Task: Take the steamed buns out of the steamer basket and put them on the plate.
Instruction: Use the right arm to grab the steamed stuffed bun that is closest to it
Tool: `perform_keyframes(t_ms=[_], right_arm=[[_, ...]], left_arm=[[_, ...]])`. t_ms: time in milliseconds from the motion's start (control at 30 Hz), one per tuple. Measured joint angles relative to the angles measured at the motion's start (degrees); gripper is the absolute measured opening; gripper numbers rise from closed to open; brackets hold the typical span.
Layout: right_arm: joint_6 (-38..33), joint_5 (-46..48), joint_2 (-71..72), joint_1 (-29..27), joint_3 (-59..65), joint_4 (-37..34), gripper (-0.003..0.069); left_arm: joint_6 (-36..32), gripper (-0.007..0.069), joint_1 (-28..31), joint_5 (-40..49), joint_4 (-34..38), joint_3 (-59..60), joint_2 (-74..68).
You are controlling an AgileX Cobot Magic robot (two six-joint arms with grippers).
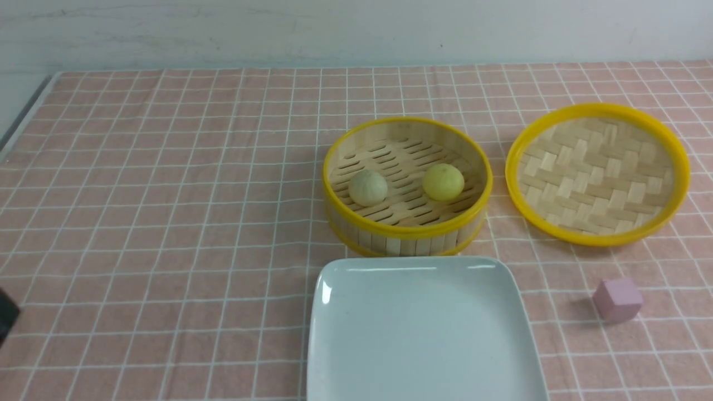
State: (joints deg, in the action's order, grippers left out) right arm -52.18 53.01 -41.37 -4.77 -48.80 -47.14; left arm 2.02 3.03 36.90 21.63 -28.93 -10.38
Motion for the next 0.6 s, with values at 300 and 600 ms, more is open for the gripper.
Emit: perform_keyframes(t_ms=[300,600], right_arm=[[-1.6,10.16,-19.76,0.0,-19.04,0.87,0.024],[-1.81,13.52,-39.69,3.28,-37.79,6.6,0.024]], left_arm=[[-31.75,0.0331,0.0,5.1,18.19,-5.73,-14.63],[-40.5,0.0306,0.0,4.18,19.76,-6.13,-19.66]])
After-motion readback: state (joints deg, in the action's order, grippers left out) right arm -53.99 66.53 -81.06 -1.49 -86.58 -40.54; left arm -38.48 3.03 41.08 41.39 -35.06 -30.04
